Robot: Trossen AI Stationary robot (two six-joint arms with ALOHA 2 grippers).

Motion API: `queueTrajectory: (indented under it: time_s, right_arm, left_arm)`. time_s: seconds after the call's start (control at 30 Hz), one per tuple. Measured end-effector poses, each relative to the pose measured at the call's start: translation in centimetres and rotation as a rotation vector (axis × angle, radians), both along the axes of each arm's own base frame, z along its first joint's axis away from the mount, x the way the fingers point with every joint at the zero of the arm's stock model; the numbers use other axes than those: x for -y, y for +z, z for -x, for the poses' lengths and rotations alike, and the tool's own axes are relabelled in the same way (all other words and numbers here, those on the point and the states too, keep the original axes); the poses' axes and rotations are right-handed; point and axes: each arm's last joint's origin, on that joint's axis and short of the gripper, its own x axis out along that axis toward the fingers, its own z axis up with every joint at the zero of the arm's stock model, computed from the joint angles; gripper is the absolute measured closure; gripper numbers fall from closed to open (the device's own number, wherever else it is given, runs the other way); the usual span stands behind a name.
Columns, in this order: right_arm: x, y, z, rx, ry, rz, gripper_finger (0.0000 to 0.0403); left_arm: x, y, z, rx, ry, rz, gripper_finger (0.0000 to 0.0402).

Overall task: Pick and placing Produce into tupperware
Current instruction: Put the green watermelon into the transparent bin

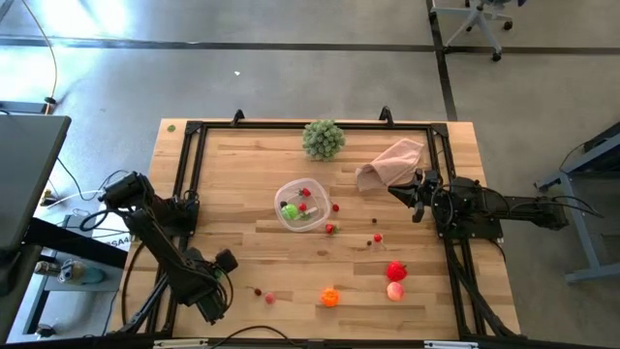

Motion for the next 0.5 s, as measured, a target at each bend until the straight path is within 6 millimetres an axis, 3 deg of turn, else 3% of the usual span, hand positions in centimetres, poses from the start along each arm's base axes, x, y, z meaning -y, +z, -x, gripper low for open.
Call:
queueTrajectory:
  time_s: [0.5]
  right_arm:
    - [0.0, 0.0, 0.0, 0.000, 0.000, 0.000, 0.0373]
  left_arm:
    - [-1.3, -1.5, -0.5, -0.005, 0.028, 0.040, 0.0012]
